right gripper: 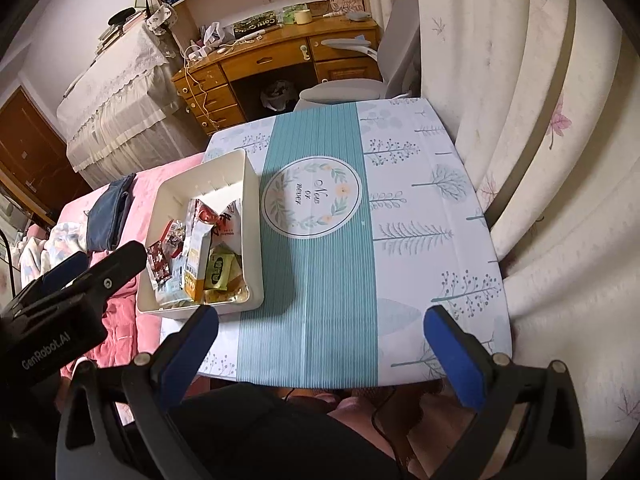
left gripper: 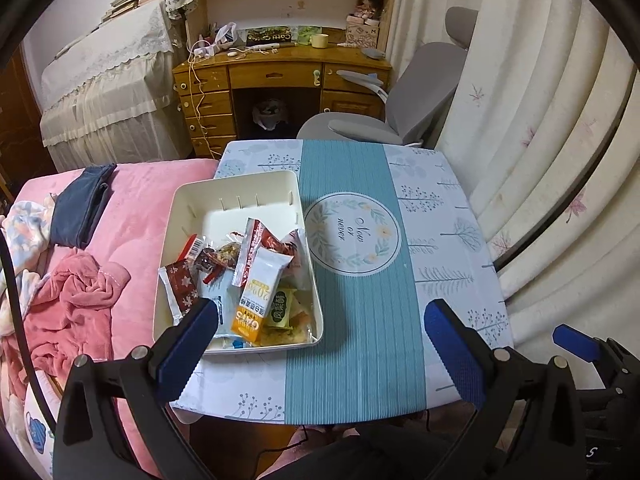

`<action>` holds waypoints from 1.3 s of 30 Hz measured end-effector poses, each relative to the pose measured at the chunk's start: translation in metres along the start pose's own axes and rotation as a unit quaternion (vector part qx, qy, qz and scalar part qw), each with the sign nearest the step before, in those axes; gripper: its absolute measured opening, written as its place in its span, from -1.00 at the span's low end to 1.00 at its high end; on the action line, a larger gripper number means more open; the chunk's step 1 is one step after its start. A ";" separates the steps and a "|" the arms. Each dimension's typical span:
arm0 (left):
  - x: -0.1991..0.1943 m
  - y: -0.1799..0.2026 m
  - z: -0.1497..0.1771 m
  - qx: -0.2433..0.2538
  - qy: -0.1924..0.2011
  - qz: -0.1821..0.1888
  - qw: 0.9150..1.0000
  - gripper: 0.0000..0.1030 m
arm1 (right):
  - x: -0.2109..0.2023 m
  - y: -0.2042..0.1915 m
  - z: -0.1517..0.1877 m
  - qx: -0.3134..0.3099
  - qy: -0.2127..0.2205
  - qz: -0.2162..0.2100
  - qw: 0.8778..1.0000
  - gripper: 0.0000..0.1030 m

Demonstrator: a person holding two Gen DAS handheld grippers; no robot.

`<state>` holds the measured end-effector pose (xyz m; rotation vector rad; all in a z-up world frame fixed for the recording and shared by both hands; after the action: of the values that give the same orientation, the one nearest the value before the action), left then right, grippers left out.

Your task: Organize snacks

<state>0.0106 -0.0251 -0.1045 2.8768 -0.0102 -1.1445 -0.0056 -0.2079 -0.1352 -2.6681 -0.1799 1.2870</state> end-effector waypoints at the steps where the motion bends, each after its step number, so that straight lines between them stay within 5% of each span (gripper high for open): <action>1: 0.000 0.000 0.001 0.001 -0.002 0.001 1.000 0.99 | 0.000 0.000 0.001 0.001 -0.001 0.000 1.000 1.00; 39: -0.006 -0.001 0.000 0.001 0.000 -0.004 1.000 0.99 | -0.006 -0.004 0.009 0.001 0.001 -0.004 1.000 1.00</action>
<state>0.0058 -0.0240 -0.1004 2.8816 -0.0005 -1.1465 -0.0166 -0.2038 -0.1352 -2.6637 -0.1884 1.2805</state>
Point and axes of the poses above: each gripper's, at about its wrist camera, not at the fingertips, and x roughly the way its jaws point, y to its right, z to its underside, the point moved 8 cm from there along x, roughly the way its jaws point, and after that the axes turned 11 degrees about y, right-handed, at the moved point
